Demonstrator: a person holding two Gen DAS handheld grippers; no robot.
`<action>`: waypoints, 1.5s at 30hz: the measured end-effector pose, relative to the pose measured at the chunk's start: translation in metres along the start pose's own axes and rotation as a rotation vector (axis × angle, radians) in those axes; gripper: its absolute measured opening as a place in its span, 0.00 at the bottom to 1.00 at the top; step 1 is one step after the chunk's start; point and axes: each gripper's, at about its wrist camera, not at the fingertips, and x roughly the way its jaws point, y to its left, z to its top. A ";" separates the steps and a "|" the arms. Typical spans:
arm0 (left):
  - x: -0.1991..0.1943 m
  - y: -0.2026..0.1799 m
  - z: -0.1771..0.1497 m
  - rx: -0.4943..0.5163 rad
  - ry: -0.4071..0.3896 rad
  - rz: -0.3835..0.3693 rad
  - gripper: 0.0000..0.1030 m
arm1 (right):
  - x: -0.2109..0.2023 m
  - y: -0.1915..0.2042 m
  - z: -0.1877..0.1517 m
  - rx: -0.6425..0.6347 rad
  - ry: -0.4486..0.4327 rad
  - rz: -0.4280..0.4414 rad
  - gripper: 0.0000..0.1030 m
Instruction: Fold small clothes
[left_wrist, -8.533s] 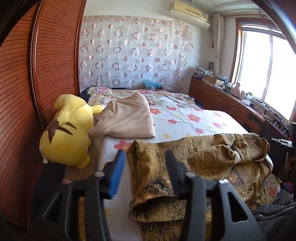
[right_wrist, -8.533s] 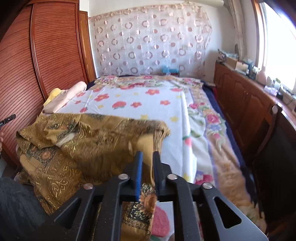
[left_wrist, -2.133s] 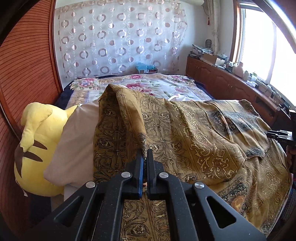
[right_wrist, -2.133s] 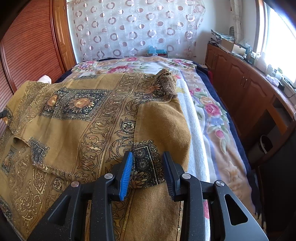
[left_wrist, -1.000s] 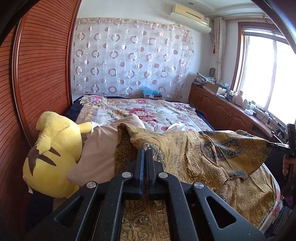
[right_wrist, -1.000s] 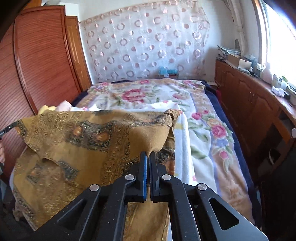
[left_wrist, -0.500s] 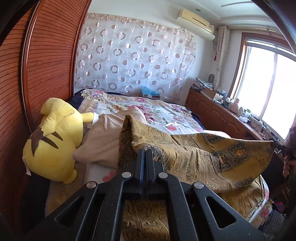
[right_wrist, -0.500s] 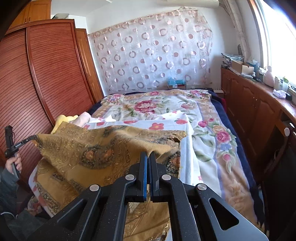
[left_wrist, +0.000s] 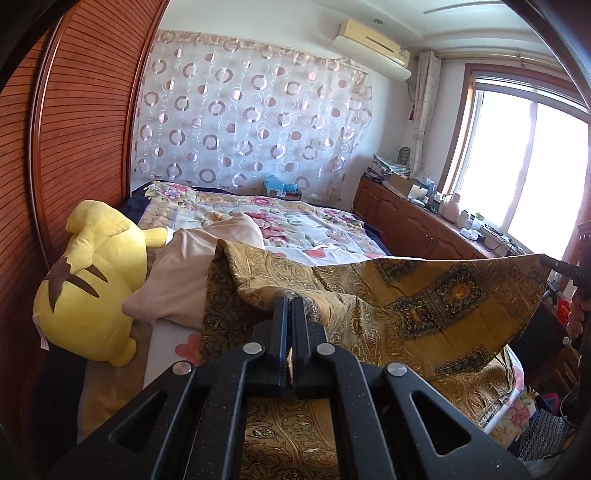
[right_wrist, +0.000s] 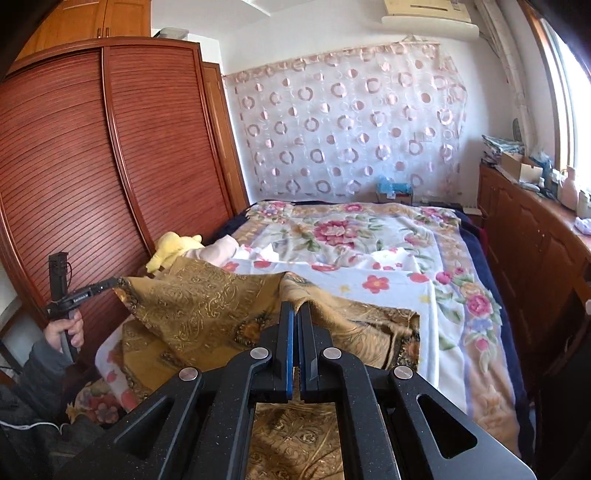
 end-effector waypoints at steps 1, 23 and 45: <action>-0.002 0.000 -0.001 0.000 -0.004 -0.002 0.02 | -0.001 -0.005 -0.004 0.005 0.001 -0.009 0.01; -0.040 -0.015 0.024 -0.049 -0.087 -0.114 0.02 | 0.037 -0.094 -0.140 0.198 0.140 -0.159 0.01; -0.013 0.049 -0.091 -0.186 0.178 0.105 0.03 | 0.064 -0.076 -0.148 0.106 0.221 -0.301 0.38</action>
